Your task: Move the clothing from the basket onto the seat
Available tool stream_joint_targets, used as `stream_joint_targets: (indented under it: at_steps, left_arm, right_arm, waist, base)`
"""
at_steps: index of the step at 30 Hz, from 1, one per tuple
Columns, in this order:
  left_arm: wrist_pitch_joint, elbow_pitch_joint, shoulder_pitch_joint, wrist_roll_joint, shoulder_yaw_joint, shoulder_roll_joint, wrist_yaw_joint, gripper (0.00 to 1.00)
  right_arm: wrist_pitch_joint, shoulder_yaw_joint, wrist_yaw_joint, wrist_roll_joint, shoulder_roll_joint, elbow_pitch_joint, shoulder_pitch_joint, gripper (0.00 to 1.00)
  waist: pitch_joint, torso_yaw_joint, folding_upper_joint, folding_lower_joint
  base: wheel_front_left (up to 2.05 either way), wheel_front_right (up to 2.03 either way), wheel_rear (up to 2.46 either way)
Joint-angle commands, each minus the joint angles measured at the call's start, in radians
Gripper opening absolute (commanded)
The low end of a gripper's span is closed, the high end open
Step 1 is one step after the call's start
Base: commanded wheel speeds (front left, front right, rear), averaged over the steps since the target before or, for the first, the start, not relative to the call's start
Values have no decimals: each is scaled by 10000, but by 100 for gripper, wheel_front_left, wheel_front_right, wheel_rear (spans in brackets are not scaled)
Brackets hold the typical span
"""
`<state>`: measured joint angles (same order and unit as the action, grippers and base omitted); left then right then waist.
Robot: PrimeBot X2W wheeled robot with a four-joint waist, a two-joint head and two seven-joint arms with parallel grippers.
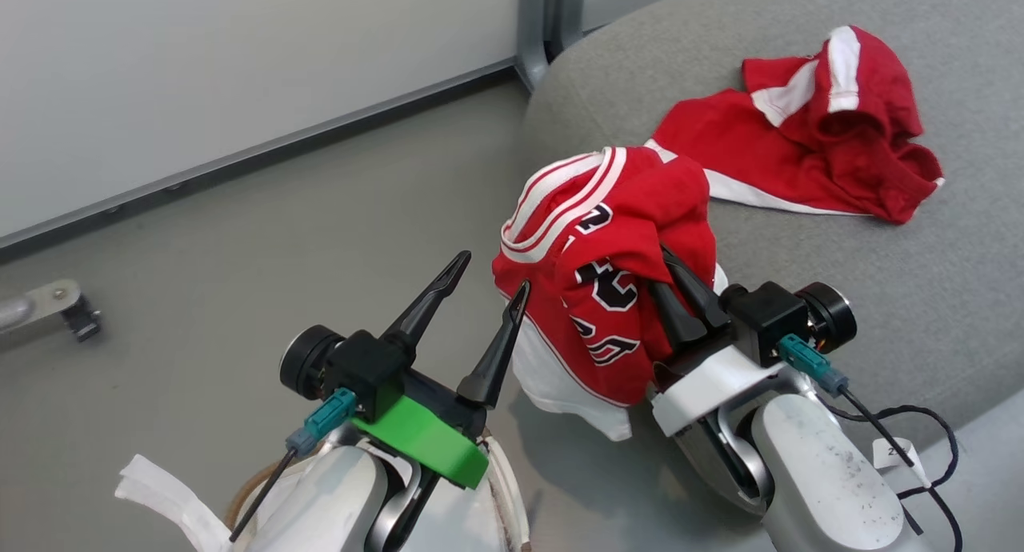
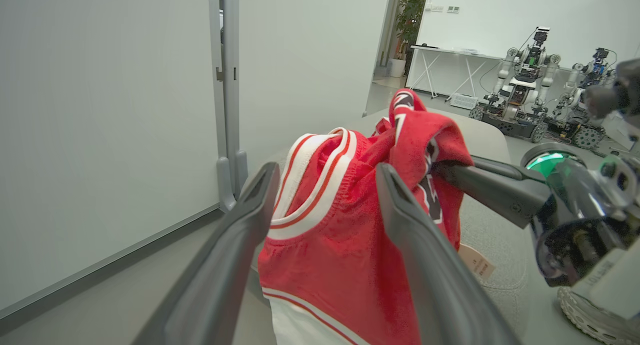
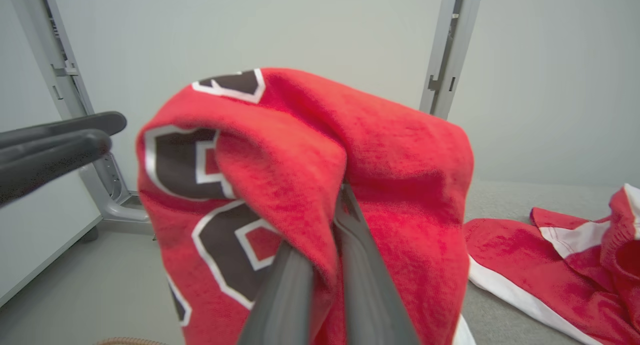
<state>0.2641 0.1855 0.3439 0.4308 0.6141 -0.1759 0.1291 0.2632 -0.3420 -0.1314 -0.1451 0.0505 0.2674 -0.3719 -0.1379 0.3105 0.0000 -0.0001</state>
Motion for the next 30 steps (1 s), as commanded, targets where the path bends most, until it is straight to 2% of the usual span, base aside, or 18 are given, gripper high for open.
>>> stream_joint_targets:
  at_steps: [1, 7, 10, 17, 22, 26, 30]
  left_arm:
    - [4, -10, -47, 36, 41, -134, 26, 100]
    - [4, -22, 40, 75, 374, -470, 26, 100]
    - [4, -28, 176, 116, 494, -749, 26, 100]
    - [4, -221, 468, 361, 581, -1410, 26, 100]
    - [4, -442, 776, 520, 616, -1989, 26, 100]
    - [4, -653, 1042, 623, 528, -2384, 26, 100]
    - [4, -846, 1335, 786, 508, -2723, 26, 100]
  right_arm:
    - [23, 184, 14, 141, 0, -74, 87, 0]
    - [23, 1216, 14, 841, -9, -127, -522, 0]
    - [23, 1863, 14, 1770, 45, 157, -1189, 0]
    - [-7, 3541, 14, 3133, 1038, 770, -3669, 0]
    - [-838, 4594, 16, 4169, 1886, 802, -5454, 0]
    - [-1847, 5721, 16, 4790, 2131, 438, -6208, 0]
    - [-2816, 7071, 16, 5418, 2189, 235, -6241, 0]
  waist:
    - [-887, 1695, 0, 1]
    - [-1492, 1808, 0, 1]
    - [-1937, 1647, 0, 1]
    - [-3015, 1132, 0, 1]
    - [-3898, 628, 0, 1]
    - [-4641, 203, 0, 1]
    - [-5336, -268, 0, 1]
  base:
    - [0, 0, 0]
    - [0, 0, 0]
    - [0, 0, 0]
    - [0, 0, 0]
    - [0, 0, 0]
    - [0, 0, 0]
    - [0, 0, 0]
